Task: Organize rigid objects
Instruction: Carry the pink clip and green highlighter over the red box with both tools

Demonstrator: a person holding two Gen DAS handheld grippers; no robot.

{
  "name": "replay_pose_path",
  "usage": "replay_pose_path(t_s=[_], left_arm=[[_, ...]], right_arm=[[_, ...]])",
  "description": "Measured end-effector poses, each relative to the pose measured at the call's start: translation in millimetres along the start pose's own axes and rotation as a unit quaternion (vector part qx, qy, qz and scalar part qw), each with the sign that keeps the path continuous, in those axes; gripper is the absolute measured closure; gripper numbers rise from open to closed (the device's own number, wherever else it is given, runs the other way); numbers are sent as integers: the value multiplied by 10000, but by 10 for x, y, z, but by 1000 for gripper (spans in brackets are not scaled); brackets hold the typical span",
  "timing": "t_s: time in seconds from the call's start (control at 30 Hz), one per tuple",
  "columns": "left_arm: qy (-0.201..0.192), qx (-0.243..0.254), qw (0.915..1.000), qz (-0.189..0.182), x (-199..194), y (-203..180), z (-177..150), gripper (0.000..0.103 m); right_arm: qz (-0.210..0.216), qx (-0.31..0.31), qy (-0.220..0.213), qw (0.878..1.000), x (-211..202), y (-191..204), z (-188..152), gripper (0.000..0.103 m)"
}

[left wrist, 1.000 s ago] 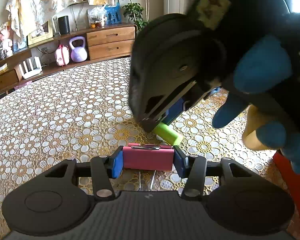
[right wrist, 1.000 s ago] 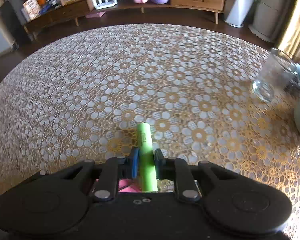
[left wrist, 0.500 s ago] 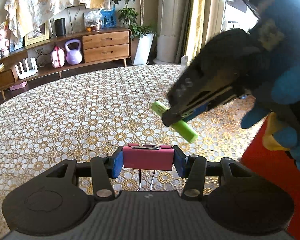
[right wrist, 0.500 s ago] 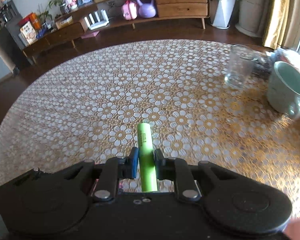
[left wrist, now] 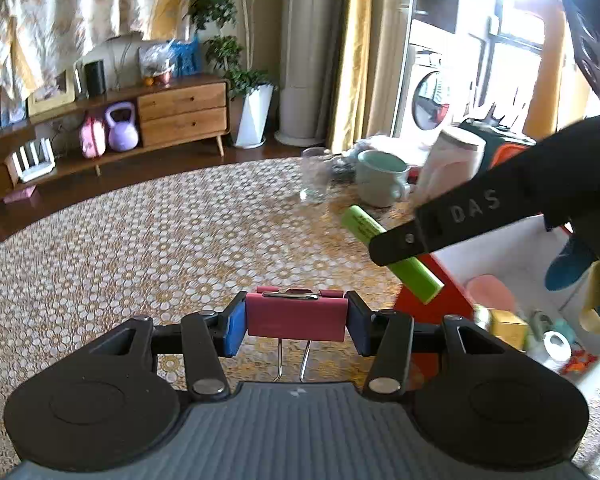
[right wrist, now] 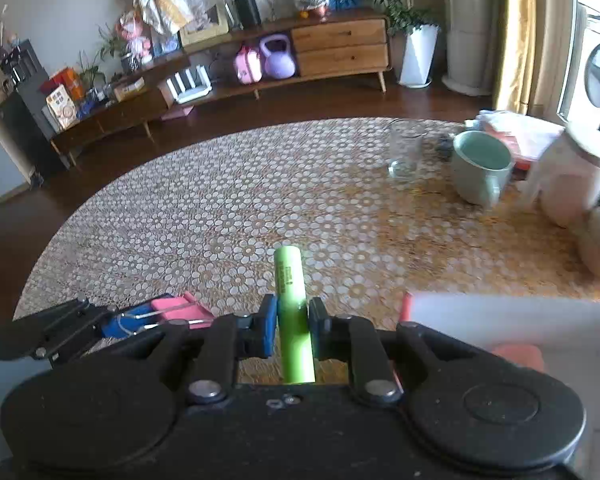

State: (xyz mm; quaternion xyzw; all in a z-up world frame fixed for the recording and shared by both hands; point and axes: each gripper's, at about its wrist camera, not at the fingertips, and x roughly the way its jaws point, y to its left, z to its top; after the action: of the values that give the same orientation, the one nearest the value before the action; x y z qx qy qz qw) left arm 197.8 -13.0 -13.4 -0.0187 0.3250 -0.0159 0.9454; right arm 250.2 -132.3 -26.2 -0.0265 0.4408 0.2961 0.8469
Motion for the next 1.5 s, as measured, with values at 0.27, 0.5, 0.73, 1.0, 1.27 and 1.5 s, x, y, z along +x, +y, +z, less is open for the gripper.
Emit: replay_pose_path(t_s=[0.27,0.5,0.73,1.0,1.27,1.5], left_arm=[[-170,161,9996,-180,-341,-390,92,53],[-207,385,9985,-323,-460,-820,84,53],[-92,592,9970,-497,-409,-1203,48,53],[258,757,9946,-653,-165,-1558,-69,53],[515,1140,9893,-745,206,-1886,-64,53],[867,1340,9833,-878,615,-2115,38,53]], right_arm=[[-147,211,-294,9992,-561,-274,-285,87],[-310,474,-516,9971,-904,-618,-531,87],[-478,778,-613,9939,-1078,-1035,-744,87],[-613,1140,-565,9900,-1089,-1454,-1004,87],[-865,1281,-421,9871,-1045,-1813,-1219,87],[-965,1306,-138,9866,-857,-2034,-1325,87]])
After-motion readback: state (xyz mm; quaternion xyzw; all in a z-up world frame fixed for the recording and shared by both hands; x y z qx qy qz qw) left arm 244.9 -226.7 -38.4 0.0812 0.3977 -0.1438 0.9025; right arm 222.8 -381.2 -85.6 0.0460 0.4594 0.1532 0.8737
